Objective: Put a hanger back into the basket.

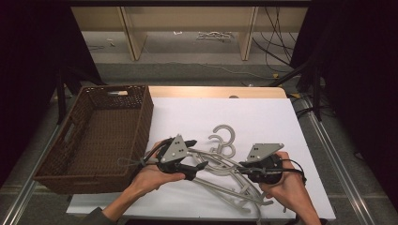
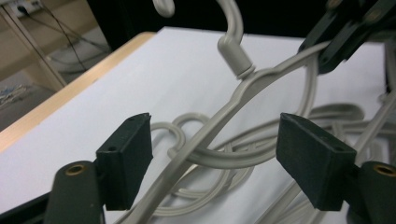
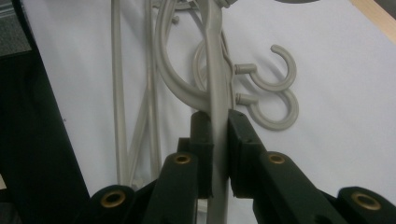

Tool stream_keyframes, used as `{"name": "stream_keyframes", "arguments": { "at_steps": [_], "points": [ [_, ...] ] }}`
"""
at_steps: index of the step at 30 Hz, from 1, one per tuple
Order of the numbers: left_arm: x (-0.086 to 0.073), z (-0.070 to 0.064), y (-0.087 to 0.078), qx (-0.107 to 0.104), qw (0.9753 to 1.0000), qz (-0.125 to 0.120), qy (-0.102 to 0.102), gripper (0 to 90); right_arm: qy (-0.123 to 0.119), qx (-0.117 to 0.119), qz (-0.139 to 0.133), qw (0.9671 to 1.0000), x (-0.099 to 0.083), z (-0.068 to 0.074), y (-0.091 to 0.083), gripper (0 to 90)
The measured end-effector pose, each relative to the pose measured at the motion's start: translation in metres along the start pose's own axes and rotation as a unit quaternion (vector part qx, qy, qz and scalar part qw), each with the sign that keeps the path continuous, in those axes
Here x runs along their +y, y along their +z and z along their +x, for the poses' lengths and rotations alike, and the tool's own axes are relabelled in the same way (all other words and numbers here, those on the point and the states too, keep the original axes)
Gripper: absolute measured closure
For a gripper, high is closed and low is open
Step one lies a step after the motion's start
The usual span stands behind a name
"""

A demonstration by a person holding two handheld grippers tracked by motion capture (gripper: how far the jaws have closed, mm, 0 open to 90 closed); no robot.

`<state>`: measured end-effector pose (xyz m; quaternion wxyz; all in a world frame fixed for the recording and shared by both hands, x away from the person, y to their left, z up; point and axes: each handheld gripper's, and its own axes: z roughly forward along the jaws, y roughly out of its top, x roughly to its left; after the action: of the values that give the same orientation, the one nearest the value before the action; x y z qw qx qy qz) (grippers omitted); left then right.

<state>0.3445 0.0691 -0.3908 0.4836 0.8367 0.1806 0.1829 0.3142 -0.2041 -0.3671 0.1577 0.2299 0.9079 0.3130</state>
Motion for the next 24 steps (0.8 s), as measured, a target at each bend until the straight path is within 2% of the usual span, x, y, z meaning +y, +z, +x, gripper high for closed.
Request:
{"name": "stream_keyframes", "arguments": {
  "at_steps": [3,5,6,7,8,9,10,12,13,14,16,18,20,21,22,24],
  "points": [
    [0.003,0.002,0.004,-0.005,0.9999,0.008,-0.006,30.5,-0.012,0.004,0.002,0.9999,0.001,0.002,-0.001,82.5],
    [0.005,0.001,0.008,-0.008,0.9995,0.031,0.004,31.2,-0.017,0.004,0.003,0.9998,0.002,0.003,-0.001,82.5],
    [0.005,0.0,0.009,-0.013,0.9991,0.038,0.015,36.5,-0.021,0.01,0.004,0.9997,0.002,0.004,0.0,82.5],
    [0.005,-0.001,0.011,-0.019,0.9986,0.043,0.023,36.5,-0.021,0.01,0.004,0.9997,0.002,0.004,0.0,82.5],
    [0.004,-0.003,0.014,-0.028,0.9983,0.045,0.023,41.3,-0.027,0.008,0.006,0.9996,0.003,0.005,0.0,82.5],
    [0.005,-0.002,0.014,-0.036,0.9973,0.054,0.035,46.1,-0.03,0.007,0.005,0.9995,0.003,0.005,0.001,82.5],
    [0.005,-0.002,0.014,-0.036,0.9973,0.054,0.035,47.7,-0.03,0.007,0.005,0.9995,0.003,0.005,0.001,82.5],
    [0.005,0.0,0.016,-0.051,0.9956,0.067,0.04,57.1,-0.039,0.012,0.008,0.9991,0.003,0.007,0.002,82.5],
    [0.005,0.0,0.016,-0.051,0.9956,0.067,0.04,61.7,-0.045,0.014,0.011,0.9988,0.003,0.006,0.001,82.5],
    [0.007,0.003,0.016,-0.071,0.9927,0.08,0.056,65.7,-0.047,0.016,0.011,0.9987,0.004,0.006,0.001,82.5],
    [0.008,0.002,0.016,-0.075,0.9921,0.08,0.061,67.7,-0.049,0.015,0.008,0.9987,0.004,0.007,0.002,82.4],
    [0.015,0.001,0.011,-0.09,0.9871,0.094,0.093,71.9,-0.057,0.017,0.005,0.9982,0.003,0.007,0.0,82.4],
    [0.02,0.0,0.006,-0.095,0.9841,0.097,0.115,74.2,-0.065,0.021,-0.003,0.9977,0.003,0.006,-0.002,82.1],
    [0.02,0.0,0.006,-0.095,0.9841,0.097,0.115,75.2,-0.068,0.02,-0.007,0.9975,0.003,0.005,-0.003,81.7],
    [0.022,0.0,0.003,-0.099,0.9829,0.098,0.121,75.2,-0.068,0.02,-0.007,0.9975,0.003,0.005,-0.003,81.7],
    [0.027,-0.005,-0.002,-0.106,0.9815,0.094,0.129,79.1,-0.071,0.004,-0.015,0.9974,0.004,0.003,-0.006,78.4]
  ]
}}
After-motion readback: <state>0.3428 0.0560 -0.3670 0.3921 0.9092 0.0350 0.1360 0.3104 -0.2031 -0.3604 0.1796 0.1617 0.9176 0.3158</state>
